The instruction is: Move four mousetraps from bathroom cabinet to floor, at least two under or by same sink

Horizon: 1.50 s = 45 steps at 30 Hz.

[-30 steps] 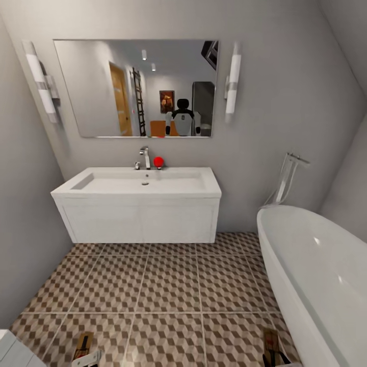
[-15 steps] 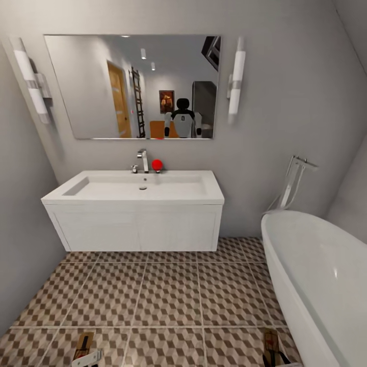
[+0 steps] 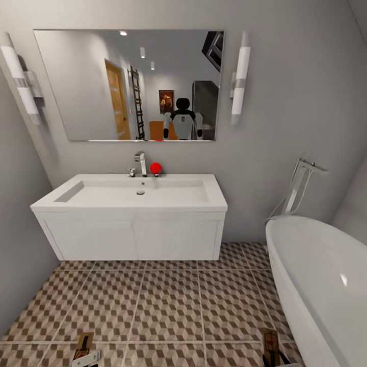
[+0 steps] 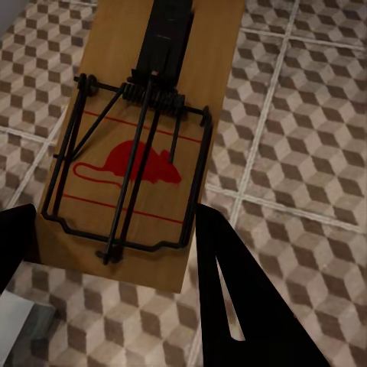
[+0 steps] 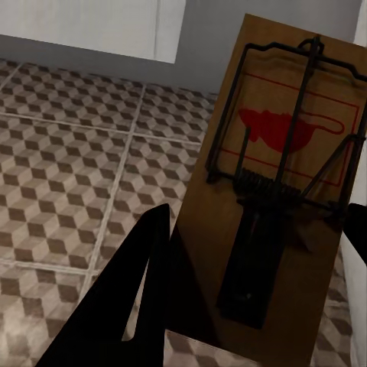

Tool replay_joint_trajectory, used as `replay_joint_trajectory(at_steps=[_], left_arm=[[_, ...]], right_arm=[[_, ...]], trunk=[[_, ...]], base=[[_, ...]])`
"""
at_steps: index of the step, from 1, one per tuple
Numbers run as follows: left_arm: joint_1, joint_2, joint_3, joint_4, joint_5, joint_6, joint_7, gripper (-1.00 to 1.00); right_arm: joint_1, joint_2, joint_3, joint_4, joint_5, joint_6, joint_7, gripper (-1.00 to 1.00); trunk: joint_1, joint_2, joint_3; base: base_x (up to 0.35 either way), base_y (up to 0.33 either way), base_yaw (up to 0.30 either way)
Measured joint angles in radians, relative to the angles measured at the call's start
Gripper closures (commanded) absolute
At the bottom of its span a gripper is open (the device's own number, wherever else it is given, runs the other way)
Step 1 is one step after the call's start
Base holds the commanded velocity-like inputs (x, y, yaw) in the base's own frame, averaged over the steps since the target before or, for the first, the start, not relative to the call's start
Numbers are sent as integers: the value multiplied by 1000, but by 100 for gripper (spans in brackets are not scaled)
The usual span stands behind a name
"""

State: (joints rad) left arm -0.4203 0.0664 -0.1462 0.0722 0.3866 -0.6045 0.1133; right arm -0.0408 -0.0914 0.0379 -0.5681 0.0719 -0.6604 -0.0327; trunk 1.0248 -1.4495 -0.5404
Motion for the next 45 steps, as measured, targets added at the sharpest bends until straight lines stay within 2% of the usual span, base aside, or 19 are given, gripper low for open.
replay_joint_trajectory(at_steps=[30, 32, 35, 37, 39, 40, 42, 43, 44, 45], left_arm=[[0, -3, -2, 0, 0, -1, 0, 100], [0, -5, -1, 0, 0, 0, 1, 100], [0, -7, 0, -4, -1, 27, 2, 100], [0, -6, 3, -14, -3, 133, 2, 100], [-2, 4, 4, -67, -7, 309, -4, 100], [-2, 7, 4, -98, -8, 359, -7, 100], [-3, 24, 3, -271, -11, 557, -17, 100], [-4, 29, 4, -371, -9, 649, -20, 100], [-3, 31, 5, -424, -10, 700, -20, 100], [-4, 33, 5, -509, -12, 794, -20, 100]], right_arm=[[0, 0, 3, 1, 2, 0, 1, 100], [0, 0, 3, 1, 2, 4, 1, 100], [-1, 1, 2, -21, 4, 57, -1, 100], [-15, 2, 2, -64, 4, 193, 0, 100], [-53, 3, 2, -163, 2, 386, 2, 100], [-64, 3, 2, -194, 2, 434, 2, 100], [-99, 11, 2, -309, 2, 572, 2, 100], [-120, 25, 2, -358, 2, 616, 2, 100], [-134, 33, 2, -379, 1, 636, 2, 100], [-164, 51, 2, -407, 2, 666, 2, 100]], trunk=[[0, 0, 0], [0, 0, 0], [0, 0, 0], [0, 0, 0], [0, 0, 0], [0, 0, 0], [0, 0, 0], [0, 0, 0], [0, 0, 0], [0, 0, 1]], base=[[7, 0, 0], [0, 0, 0], [0, 0, 0], [0, 0, 0], [0, 0, 0], [0, 0, 0], [0, 0, 0], [0, 0, 0], [0, 0, 0], [0, 0, 0]])
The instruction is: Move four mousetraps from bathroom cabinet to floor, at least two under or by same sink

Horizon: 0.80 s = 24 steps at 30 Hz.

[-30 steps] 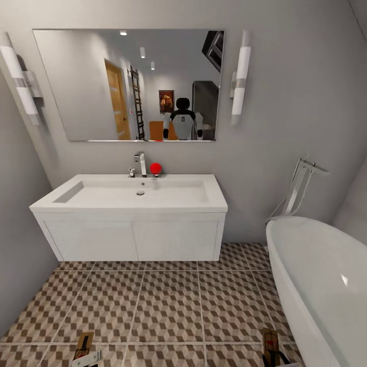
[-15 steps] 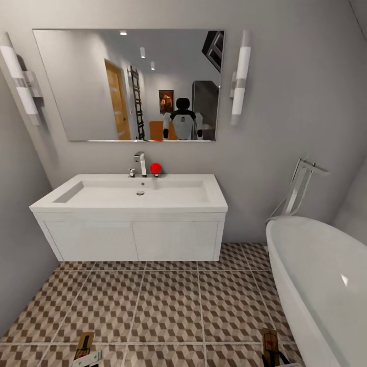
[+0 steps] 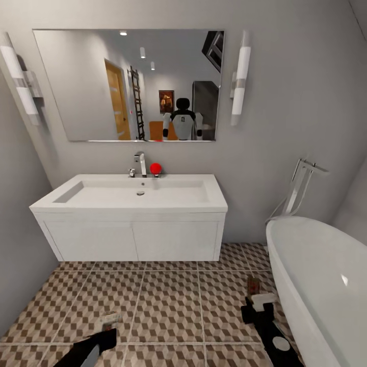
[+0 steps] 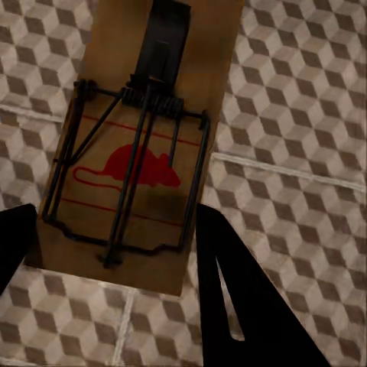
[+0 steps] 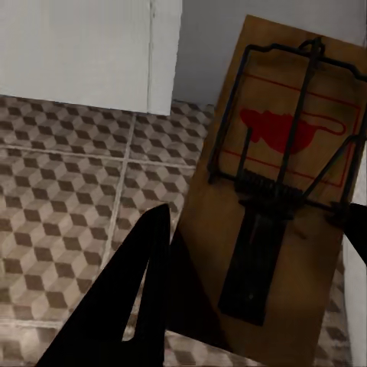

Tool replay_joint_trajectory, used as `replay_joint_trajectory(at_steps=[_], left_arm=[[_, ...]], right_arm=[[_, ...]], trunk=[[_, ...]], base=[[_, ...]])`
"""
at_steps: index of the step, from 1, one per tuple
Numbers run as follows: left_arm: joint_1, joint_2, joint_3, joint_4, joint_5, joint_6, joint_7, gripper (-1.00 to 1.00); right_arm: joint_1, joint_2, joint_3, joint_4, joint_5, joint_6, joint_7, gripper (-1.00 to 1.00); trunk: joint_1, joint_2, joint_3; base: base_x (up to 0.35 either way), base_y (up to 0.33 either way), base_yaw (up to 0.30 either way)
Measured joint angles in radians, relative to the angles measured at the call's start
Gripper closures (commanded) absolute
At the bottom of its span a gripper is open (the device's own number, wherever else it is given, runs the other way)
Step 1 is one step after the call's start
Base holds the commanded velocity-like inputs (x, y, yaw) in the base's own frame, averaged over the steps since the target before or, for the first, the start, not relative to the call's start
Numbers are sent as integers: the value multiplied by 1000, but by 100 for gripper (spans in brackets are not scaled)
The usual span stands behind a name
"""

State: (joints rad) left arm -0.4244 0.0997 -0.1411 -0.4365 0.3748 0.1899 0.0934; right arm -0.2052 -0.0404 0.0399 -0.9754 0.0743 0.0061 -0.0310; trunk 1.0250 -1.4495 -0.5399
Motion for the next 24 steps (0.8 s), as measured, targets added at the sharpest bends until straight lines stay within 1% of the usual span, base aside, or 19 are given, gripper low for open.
replay_joint_trajectory(at_steps=[1, 2, 3, 5, 6, 7, 8, 9, 10, 11, 12, 15, 18, 20, 21, 23, 24], left_arm=[[-1, 2, 1, -76, 0, 82, 1, 100], [-3, 3, 1, -129, 0, 137, 2, 100], [-4, 3, 1, -163, 0, 171, 5, 100], [-6, 7, 2, -188, -1, 185, 8, 100], [-7, 13, 2, -188, -1, 168, 9, 100], [-7, 18, 1, -178, -1, 128, 10, 100], [-7, 22, 0, -164, -1, 70, 10, 100], [-7, 24, -1, -157, -1, 38, 10, 100], [-8, 26, -1, -142, -1, -19, 11, 100], [-8, 27, -2, -129, 0, -60, 11, 100], [-8, 29, -2, -121, 1, -86, 12, 100], [-8, 31, -3, -105, 2, -118, 13, 100], [-8, 32, -4, -92, 2, -129, 13, 100], [-8, 32, -4, -89, 2, -131, 13, 100], [-8, 32, -3, -85, 3, -130, 14, 100], [-8, 32, -2, -80, 3, -119, 14, 100], [-8, 31, 0, -78, 3, -99, 14, 100]], right_arm=[[-36, 17, 0, -18, 0, 30, 0, 100], [-71, 30, -1, -29, 0, 61, 0, 100], [-101, 39, 1, -36, -1, 93, 0, 100], [-131, 46, 1, -43, -2, 124, 0, 100], [-142, 50, 1, -45, -3, 135, 1, 100], [-149, 53, 2, -46, -3, 143, 2, 100], [-153, 54, 4, -46, -3, 143, 3, 100], [-155, 55, 6, -46, -4, 140, 3, 100], [-157, 56, 11, -46, -4, 125, 5, 100], [-158, 56, 15, -41, -5, 101, 7, 100], [-159, 57, 17, -33, -4, 73, 7, 100], [-160, 57, 21, -18, -4, 30, 5, 100], [-161, 57, 23, 10, -3, 27, 3, 100], [-161, 57, 23, 23, -3, 44, 1, 100], [-161, 57, 23, 28, -2, 65, 0, 100], [-161, 57, 22, 31, -2, 117, 0, 100], [-161, 57, 21, 29, -2, 158, 0, 100]], trunk=[[0, 0, 0], [0, 0, 0], [0, 0, 0], [0, 0, 0], [0, 0, 0], [0, 0, 0], [0, 0, 0], [0, 0, 0], [0, 0, 0], [0, 0, 0], [0, 0, 0], [0, 0, 0], [0, 0, 0], [0, 0, 0], [0, 0, 0], [0, 0, 0], [0, 0, 0]], base=[[0, 0, 0], [0, 0, 0], [0, 0, 0], [0, 0, 0], [0, 0, 0], [0, 0, 0], [0, 0, 0], [0, 0, 0], [0, 0, 0], [0, 0, 0], [0, 0, 0], [0, 0, 0], [0, 0, 0], [0, 0, 0], [0, 0, 0], [0, 0, 0], [0, 0, 0]])
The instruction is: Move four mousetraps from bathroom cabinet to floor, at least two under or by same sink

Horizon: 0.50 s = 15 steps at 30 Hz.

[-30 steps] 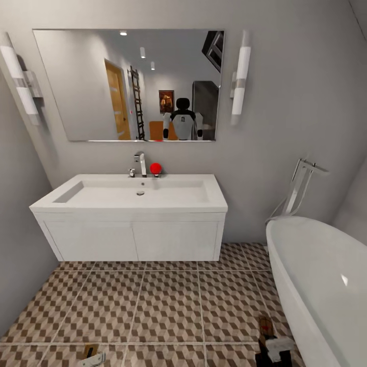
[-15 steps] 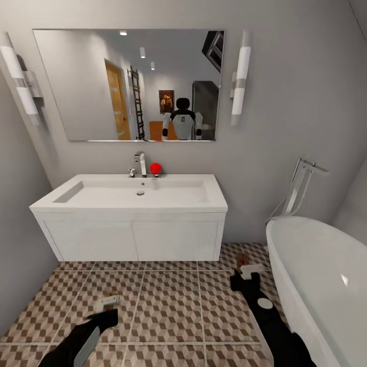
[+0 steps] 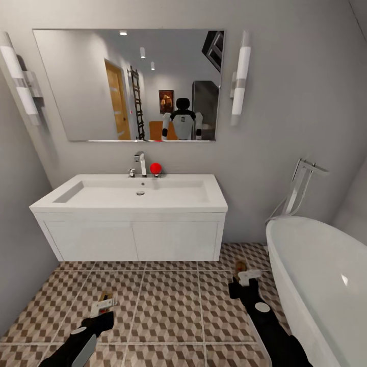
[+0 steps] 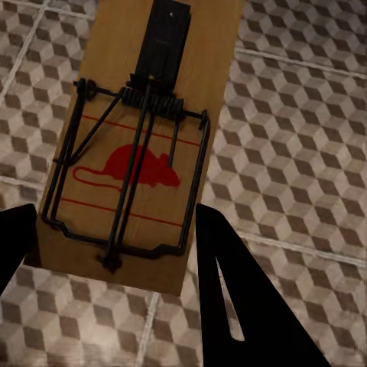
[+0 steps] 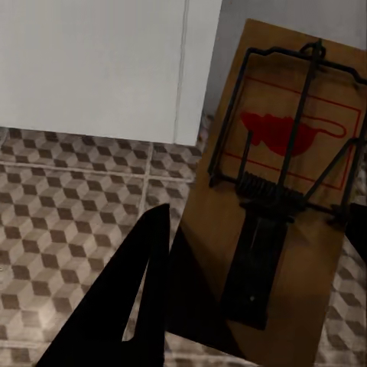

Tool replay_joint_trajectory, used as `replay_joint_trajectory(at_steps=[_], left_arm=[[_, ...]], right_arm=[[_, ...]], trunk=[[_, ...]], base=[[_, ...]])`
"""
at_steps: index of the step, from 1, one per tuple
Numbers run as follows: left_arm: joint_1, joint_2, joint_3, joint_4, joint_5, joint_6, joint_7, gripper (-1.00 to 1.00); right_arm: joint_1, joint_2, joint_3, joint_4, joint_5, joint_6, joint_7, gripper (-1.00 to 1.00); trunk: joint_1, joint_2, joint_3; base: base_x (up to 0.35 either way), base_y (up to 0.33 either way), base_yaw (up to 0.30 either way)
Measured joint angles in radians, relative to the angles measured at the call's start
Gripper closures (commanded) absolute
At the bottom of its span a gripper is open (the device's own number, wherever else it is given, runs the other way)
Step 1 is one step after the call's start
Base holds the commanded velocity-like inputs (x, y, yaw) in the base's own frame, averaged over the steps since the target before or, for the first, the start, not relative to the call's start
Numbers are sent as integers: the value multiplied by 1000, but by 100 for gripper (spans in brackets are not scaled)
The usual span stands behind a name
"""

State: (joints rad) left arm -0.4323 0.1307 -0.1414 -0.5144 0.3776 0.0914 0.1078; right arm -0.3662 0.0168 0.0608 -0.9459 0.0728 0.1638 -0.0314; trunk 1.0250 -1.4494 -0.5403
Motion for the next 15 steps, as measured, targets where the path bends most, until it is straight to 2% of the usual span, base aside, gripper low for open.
replay_joint_trajectory(at_steps=[1, 2, 5, 7, 9, 15], left_arm=[[0, -2, 1, -3, -1, 67, 0, 100], [0, -2, 2, -8, -2, 119, 0, 100], [0, -2, 1, -53, -2, 241, 0, 100], [0, -2, -1, -100, -2, 300, -1, 100], [0, -1, -3, -131, -1, 335, 0, 100], [0, -3, -5, -159, 0, 367, -1, 100]], right_arm=[[0, 0, -1, -3, 0, 63, 0, 100], [0, 1, -2, -5, 0, 96, 0, 100], [0, 4, -2, -12, -1, 139, -1, 100], [0, 20, -1, -15, -1, 152, -1, 100], [0, 42, -1, -16, 1, 158, -3, 100], [0, 57, -1, -19, 2, 164, -3, 100]], trunk=[[0, 0, 0], [0, 0, 0], [0, 0, 0], [0, 0, 0], [0, 0, 0], [0, 0, 0]], base=[[0, 0, 0], [0, 0, 0], [0, 0, 0], [0, 0, 0], [0, 0, 0], [0, 0, 0]])
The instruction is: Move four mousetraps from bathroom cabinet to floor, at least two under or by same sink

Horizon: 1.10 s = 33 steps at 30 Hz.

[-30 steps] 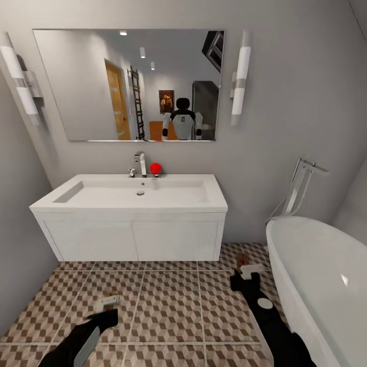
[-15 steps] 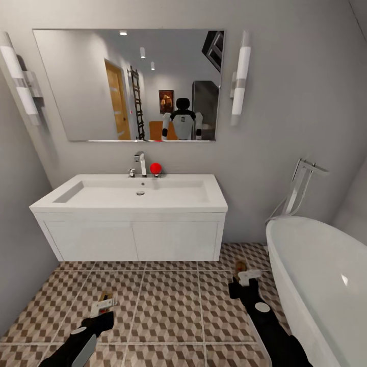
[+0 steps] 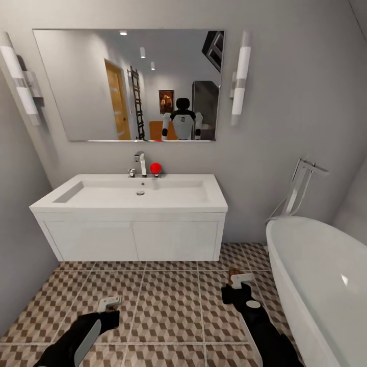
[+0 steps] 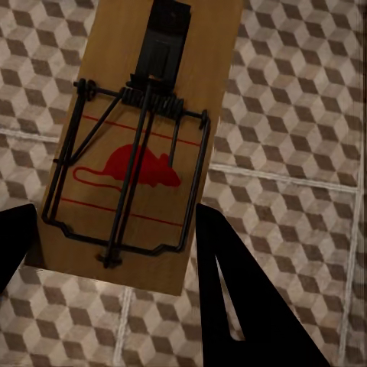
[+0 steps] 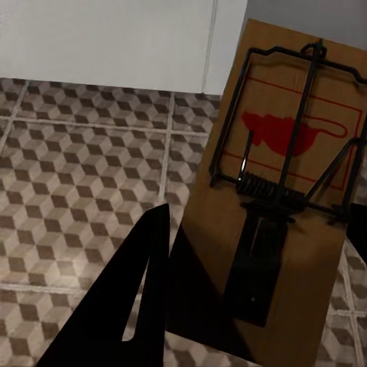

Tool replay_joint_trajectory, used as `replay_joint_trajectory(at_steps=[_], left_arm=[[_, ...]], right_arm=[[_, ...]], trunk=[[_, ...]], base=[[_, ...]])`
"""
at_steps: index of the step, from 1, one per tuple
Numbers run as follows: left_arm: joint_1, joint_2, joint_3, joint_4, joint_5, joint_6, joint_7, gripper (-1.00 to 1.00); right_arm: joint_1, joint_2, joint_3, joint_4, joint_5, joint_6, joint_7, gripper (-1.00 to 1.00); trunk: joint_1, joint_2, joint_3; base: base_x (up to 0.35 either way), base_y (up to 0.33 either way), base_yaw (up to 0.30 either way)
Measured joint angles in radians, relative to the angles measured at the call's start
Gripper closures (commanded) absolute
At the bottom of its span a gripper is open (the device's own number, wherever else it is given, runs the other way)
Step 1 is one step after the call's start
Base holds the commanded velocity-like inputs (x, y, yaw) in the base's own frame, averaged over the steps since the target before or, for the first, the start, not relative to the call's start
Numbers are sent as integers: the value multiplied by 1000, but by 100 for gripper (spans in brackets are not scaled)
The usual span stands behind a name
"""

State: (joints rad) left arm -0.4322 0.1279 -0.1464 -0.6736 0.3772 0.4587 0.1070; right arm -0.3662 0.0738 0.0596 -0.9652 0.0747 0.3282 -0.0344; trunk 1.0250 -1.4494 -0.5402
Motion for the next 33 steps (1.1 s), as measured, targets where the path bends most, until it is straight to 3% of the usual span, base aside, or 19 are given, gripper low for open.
replay_joint_trajectory(at_steps=[5, 9, 13, 33], left_arm=[[0, -1, -1, -46, 0, 24, 1, 100], [0, 0, -2, -86, 0, 109, 1, 100], [0, 0, -2, -100, 0, 135, 1, 100], [0, -1, -3, -102, 0, 142, 0, 100]], right_arm=[[0, -2, -1, -32, 0, 3, 0, 100], [0, -4, -3, -39, -1, 19, 1, 100], [0, -4, -3, -40, -1, 23, 2, 100], [0, -2, -2, -55, -4, 26, 4, 100]], trunk=[[0, 0, 0], [0, 0, 0], [0, 0, 0], [77, -140, -72]], base=[[0, 0, 0], [0, 0, 0], [0, 0, 0], [0, 0, 0]])
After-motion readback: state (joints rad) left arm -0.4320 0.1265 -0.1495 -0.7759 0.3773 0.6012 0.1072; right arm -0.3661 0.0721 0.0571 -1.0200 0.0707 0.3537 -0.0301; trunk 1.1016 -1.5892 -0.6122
